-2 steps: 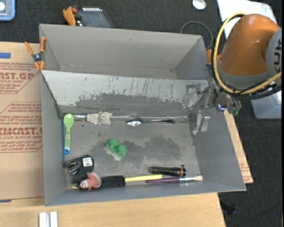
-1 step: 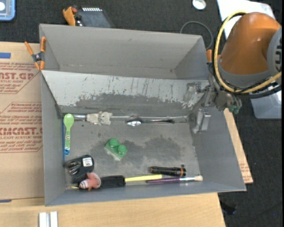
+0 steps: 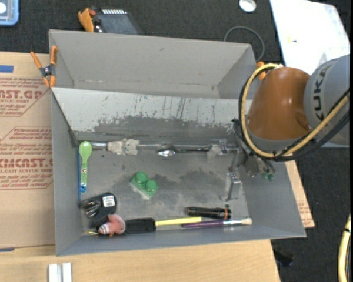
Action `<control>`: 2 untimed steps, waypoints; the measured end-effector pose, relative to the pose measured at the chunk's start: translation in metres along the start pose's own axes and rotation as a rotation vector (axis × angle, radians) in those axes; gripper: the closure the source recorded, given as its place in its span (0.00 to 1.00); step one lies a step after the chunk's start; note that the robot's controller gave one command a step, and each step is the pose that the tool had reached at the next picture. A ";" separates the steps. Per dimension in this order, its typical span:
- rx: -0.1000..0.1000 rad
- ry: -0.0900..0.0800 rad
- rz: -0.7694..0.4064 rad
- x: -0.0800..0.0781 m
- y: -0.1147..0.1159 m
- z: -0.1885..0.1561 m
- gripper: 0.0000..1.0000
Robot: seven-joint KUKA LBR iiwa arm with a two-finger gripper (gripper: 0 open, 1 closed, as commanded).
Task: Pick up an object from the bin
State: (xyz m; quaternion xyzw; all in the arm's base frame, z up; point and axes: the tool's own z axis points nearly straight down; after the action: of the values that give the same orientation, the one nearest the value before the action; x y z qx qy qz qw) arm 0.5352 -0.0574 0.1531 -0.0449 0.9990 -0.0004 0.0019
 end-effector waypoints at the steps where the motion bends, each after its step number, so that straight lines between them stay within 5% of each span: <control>1: 0.004 -0.018 -0.100 -0.013 0.042 -0.004 0.00; 2: 0.000 0.006 -0.186 0.042 0.027 0.011 0.00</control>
Offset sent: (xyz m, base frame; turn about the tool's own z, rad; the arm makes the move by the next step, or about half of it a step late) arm -0.0469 0.0217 -0.0112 -0.1907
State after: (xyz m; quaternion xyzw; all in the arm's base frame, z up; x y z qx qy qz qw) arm 0.4907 -0.0340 0.1419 -0.1376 0.9905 -0.0008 -0.0011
